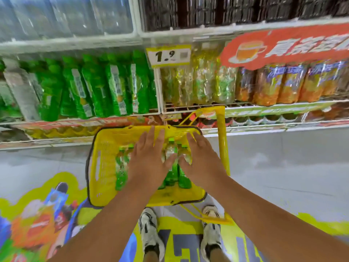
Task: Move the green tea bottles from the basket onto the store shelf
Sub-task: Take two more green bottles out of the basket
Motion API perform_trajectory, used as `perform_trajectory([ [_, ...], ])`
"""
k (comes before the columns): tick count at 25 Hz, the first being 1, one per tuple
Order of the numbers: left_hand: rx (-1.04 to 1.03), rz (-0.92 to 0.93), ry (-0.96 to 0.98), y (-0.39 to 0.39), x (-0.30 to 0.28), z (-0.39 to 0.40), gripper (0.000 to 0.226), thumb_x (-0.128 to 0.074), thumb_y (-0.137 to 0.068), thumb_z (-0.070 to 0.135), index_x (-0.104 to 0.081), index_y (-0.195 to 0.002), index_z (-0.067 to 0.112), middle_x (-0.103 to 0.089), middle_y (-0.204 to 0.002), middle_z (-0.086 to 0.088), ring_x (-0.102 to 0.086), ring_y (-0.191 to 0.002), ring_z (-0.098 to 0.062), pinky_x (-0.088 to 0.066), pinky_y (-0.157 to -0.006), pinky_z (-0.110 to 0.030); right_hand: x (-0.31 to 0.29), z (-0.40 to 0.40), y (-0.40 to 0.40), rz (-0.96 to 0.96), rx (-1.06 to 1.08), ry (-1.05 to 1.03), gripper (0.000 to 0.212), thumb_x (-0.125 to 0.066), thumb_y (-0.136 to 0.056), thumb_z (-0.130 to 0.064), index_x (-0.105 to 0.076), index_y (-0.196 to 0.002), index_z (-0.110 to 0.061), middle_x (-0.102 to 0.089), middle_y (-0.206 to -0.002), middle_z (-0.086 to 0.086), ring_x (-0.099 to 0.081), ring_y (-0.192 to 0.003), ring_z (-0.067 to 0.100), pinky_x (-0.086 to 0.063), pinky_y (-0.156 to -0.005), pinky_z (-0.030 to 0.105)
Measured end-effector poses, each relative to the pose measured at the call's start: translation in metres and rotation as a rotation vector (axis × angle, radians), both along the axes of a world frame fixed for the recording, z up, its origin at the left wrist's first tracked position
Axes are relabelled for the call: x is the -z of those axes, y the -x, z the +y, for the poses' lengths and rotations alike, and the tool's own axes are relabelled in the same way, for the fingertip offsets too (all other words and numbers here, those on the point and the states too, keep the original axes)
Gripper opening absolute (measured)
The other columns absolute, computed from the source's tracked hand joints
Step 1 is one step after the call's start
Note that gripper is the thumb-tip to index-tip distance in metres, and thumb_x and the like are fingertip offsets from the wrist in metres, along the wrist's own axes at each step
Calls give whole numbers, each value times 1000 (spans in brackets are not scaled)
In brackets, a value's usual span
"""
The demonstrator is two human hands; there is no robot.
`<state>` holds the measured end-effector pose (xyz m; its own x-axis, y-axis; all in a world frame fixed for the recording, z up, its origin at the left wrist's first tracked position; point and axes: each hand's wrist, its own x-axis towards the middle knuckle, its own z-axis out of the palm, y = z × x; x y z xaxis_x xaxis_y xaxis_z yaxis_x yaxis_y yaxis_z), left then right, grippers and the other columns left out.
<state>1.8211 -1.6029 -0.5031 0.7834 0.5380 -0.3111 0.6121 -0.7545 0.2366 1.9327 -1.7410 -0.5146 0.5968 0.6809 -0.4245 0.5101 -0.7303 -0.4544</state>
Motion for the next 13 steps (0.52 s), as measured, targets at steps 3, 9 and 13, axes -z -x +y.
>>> perform_trajectory([
  [3,-8,54,29,0,53,3,85,-24,-92,73,-3,-164,32,6,-172,2,0,-158,-23,-17,-124,-44,49,14,5,32,48,0,83,-48,-102,-55,-9,-168,-22,-6,-176,4,-5,-162,24,-21,-128,43],
  [9,-40,106,142,-10,148,13,78,-34,-100,63,-5,-164,29,2,-172,-1,-5,-157,-26,-15,-124,-42,137,36,1,110,175,90,90,-56,-100,-54,-7,-167,-21,-8,-175,4,-9,-161,26,-24,-126,43],
  [13,-132,133,255,-23,190,20,77,-37,-101,61,-8,-164,27,-2,-172,0,-7,-157,-27,-24,-123,-47,176,46,-2,167,319,64,90,-62,-96,-47,-15,-166,-19,-17,-173,5,-19,-158,29,-32,-123,46],
])
